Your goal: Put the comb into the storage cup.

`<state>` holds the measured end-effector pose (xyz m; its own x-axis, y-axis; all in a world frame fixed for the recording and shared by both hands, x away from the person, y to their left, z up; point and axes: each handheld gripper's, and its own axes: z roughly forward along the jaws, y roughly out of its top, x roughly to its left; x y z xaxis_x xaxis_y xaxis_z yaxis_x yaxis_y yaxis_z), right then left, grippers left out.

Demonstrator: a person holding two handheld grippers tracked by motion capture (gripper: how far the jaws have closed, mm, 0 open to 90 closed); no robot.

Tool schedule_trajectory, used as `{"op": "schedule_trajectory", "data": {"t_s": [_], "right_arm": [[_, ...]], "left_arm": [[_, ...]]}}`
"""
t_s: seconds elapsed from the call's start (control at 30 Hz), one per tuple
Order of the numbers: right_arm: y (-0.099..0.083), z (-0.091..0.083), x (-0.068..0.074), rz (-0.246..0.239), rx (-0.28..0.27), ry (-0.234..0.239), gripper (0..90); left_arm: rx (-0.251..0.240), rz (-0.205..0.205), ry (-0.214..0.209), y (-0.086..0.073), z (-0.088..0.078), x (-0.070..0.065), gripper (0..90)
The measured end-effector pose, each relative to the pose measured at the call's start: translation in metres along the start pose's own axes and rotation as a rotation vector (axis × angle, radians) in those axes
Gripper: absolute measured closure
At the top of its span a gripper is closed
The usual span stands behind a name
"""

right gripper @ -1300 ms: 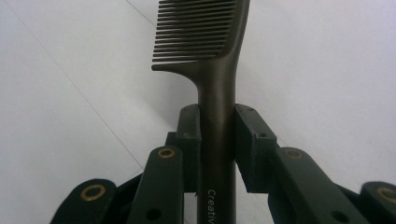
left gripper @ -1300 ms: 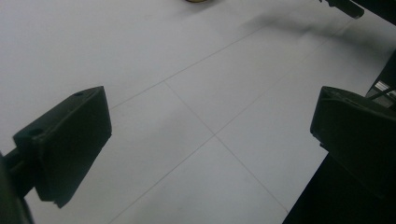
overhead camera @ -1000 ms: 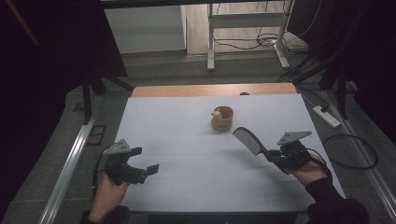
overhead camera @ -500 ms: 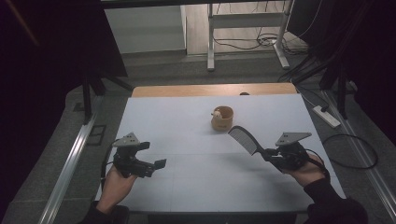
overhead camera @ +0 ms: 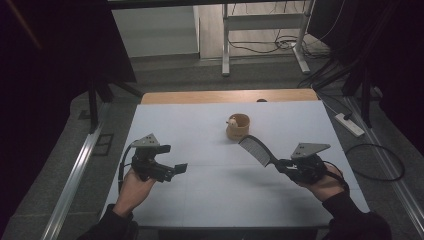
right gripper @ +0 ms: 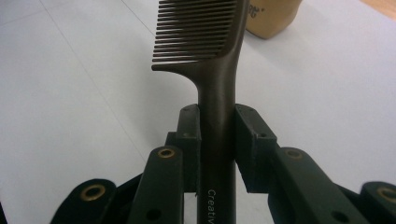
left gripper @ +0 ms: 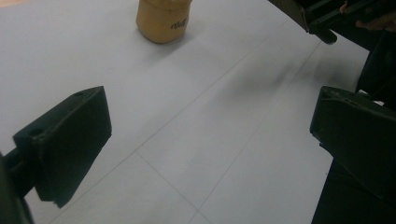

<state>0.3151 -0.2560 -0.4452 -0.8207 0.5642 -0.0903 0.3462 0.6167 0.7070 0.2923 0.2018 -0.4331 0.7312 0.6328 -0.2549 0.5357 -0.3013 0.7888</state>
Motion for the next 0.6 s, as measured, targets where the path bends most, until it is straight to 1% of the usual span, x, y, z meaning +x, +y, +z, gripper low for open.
{"op": "schedule_trajectory", "data": {"t_s": [0.33, 0.6], "right_arm": [[0.006, 0.002, 0.008, -0.030, -0.024, 0.015, 72.6], [0.009, 0.004, 0.015, -0.050, -0.033, 0.022, 72.6]], "left_arm": [[-0.015, -0.010, -0.042, 0.013, 0.011, 0.002, 0.0], [-0.016, -0.003, -0.067, 0.021, 0.020, 0.000, 0.0]]}}
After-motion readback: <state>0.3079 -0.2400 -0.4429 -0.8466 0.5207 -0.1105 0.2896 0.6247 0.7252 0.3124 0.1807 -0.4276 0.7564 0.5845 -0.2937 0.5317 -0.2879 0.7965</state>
